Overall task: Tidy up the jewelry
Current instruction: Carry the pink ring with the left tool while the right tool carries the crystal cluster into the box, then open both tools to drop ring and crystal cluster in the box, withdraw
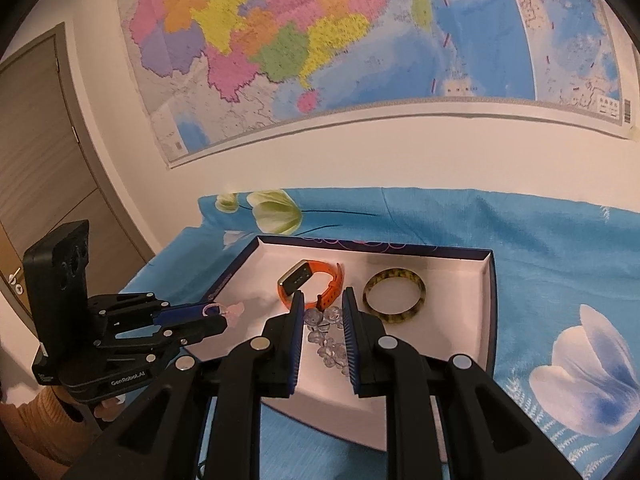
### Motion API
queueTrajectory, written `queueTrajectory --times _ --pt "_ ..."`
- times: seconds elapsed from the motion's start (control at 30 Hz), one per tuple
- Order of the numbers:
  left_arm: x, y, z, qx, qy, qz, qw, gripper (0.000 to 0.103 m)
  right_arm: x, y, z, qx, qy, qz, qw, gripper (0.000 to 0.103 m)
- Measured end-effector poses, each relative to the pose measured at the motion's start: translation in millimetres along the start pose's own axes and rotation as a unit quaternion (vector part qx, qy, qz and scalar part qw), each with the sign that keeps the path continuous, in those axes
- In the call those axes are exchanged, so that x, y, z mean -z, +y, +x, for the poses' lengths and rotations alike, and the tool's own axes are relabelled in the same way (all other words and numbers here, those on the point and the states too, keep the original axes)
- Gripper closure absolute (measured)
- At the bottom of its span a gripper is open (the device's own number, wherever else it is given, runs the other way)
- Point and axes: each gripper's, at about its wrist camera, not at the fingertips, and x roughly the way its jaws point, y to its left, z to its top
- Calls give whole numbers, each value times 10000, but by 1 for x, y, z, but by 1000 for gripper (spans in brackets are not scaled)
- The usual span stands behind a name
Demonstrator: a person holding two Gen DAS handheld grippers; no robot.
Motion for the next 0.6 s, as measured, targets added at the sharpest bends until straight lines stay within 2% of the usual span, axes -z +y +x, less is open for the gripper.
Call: queueTrajectory --times 0.6 --pt "-6 10 48 -97 494 -44 9987 85 -6 -17 44 71 326 268 9991 85"
